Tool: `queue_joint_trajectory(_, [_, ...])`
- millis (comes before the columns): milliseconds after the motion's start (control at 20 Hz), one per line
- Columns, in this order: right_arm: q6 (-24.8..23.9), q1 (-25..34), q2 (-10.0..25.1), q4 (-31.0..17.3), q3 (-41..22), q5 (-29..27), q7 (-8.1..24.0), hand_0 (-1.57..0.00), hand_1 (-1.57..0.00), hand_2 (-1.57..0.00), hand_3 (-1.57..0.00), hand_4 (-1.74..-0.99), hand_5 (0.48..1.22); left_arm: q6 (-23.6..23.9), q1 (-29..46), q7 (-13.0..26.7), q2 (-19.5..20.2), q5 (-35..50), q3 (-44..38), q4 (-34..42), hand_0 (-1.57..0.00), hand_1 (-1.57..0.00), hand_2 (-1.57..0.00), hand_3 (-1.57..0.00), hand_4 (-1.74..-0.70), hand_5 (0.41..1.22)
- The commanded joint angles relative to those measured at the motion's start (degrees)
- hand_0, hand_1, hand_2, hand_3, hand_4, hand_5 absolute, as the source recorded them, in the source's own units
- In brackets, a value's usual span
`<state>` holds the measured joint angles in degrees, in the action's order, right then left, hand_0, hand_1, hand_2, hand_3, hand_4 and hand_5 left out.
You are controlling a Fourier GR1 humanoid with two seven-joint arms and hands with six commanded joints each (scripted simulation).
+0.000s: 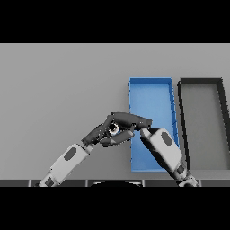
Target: Pick up the blue pipe and place it into the blue bin.
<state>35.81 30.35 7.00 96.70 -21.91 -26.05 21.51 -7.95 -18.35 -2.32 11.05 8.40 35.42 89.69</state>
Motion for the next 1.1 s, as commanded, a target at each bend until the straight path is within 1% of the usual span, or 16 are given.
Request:
queue_joint_trajectory(0, [-0.12,-0.22,-0.20,0.38,-0.01,0.81,-0.58,-1.39,-1.39,-1.40,-1.32,-1.452,0.968,-0.27,-0.26,-1.36,-0.65,0.78,-0.46,-0.89,-1.36,-1.34,-1.25,-1.31,-1.69,1.221])
queue_joint_trajectory(50, [0.47,-0.35,0.51,1.00,-0.04,3.62,-3.00,-1.43,-1.42,-1.43,-1.37,-1.441,1.019,-0.60,-0.53,-2.13,-0.87,1.13,-0.80,-1.35,-1.40,-1.39,-1.31,-1.36,-1.70,1.221])
queue_joint_trajectory(100, [1.06,-0.21,0.62,0.91,-0.26,5.68,-4.57,-1.46,-1.45,-1.46,-1.41,-1.447,1.059,-0.05,-0.37,-1.16,-0.84,0.90,-0.27,-0.98,-1.44,-1.43,-1.35,-1.41,-1.71,1.221])
queue_joint_trajectory(250, [1.32,-0.11,0.64,1.13,-0.09,6.00,-3.85,-1.51,-1.51,-1.51,-1.49,-1.470,1.138,0.22,0.20,-1.54,0.13,1.78,-0.16,-0.69,-1.50,-1.50,-1.40,-1.49,-1.72,1.221])
queue_joint_trajectory(300, [0.92,-0.20,-0.06,1.00,-0.03,5.98,-3.68,-1.52,-1.52,-1.53,-1.51,-1.475,1.155,0.01,-0.17,-1.65,0.19,2.47,-0.24,-0.92,-1.52,-1.51,-1.39,-1.50,-1.73,1.221])
queue_joint_trajectory(350, [0.11,-0.29,-0.49,1.53,0.41,5.06,-3.63,-1.53,-1.53,-1.53,-1.52,-1.480,1.168,0.84,-0.40,-1.95,0.64,1.67,0.23,0.02,-1.43,-1.35,-1.22,-1.33,-1.65,1.221])
queue_joint_trajectory(400, [-0.32,-1.01,-1.17,1.40,0.07,4.81,-3.71,-1.54,-1.54,-1.54,-1.53,-1.483,1.179,0.77,-0.86,-2.56,1.93,-0.05,0.88,-0.21,-1.16,-1.08,-0.98,-1.07,-1.54,1.221])
queue_joint_trajectory(450, [-0.26,-1.34,-1.58,1.52,0.16,5.07,-2.54,-1.55,-1.55,-1.55,-1.54,-1.487,1.187,0.09,-1.49,-2.49,3.01,-1.97,1.65,-0.47,-0.93,-0.87,-0.78,-0.85,-1.41,1.221])
queue_joint_trajectory(500, [0.55,-1.00,-1.77,1.27,0.74,4.98,-1.44,-1.55,-1.55,-1.55,-1.54,-1.488,1.194,-1.14,-1.90,-3.58,4.11,-3.22,2.15,-0.68,-0.74,-0.69,-0.62,-0.68,-1.31,1.221])
queue_joint_trajectory(550, [1.10,-1.33,-2.05,1.81,1.22,5.20,0.42,-1.56,-1.56,-1.56,-1.55,-1.490,1.199,-1.54,-2.40,-3.55,3.98,-4.57,2.98,-1.08,-0.59,-0.55,-0.50,-0.55,-1.22,1.221])
queue_joint_trajectory(600, [1.96,-1.53,-2.61,2.19,1.72,5.70,0.47,-1.56,-1.56,-1.56,-1.55,-1.491,1.204,-2.03,-3.05,-4.14,4.46,-5.35,2.71,-1.60,-0.47,-0.44,-0.40,-0.44,-1.14,1.187])
queue_joint_trajectory(700, [3.13,-1.82,-3.88,2.84,2.48,5.17,0.57,-1.56,-1.56,-1.56,-1.56,-1.493,1.210,-1.98,-2.91,-4.09,4.96,-5.92,2.78,-1.86,-0.30,-0.28,-0.26,-0.28,-1.04,1.020])
queue_joint_trajectory(800, [3.33,-1.75,-5.02,2.63,3.37,6.01,-1.64,-1.57,-1.57,-1.57,-1.56,-1.495,1.214,-1.40,-3.07,-1.60,5.77,-6.28,2.42,-2.13,-0.19,-0.18,-0.16,-0.18,-0.97,0.849])
queue_joint_trajectory(850, [3.88,-1.38,-5.17,2.38,3.64,6.38,-0.75,-1.57,-1.57,-1.57,-1.57,-1.496,1.215,-1.08,-3.12,-0.69,5.36,-6.58,2.82,-2.38,-0.15,-0.14,-0.13,-0.14,-0.94,0.785])
queue_joint_trajectory(1000, [4.55,-1.65,-6.06,3.03,4.02,8.23,-1.95,-1.57,-1.57,-1.57,-1.57,-1.495,1.218,-1.05,-3.47,-0.17,5.84,-6.34,2.37,-2.63,-0.08,-0.07,-0.07,-0.07,-0.89,0.664])
queue_joint_trajectory(1050, [4.85,-1.72,-6.26,2.96,4.30,7.59,-1.20,-1.57,-1.57,-1.57,-1.57,-1.493,1.219,-0.82,-2.96,-0.25,5.56,-6.23,2.57,-2.77,-0.06,-0.06,-0.05,-0.06,-0.89,0.638])
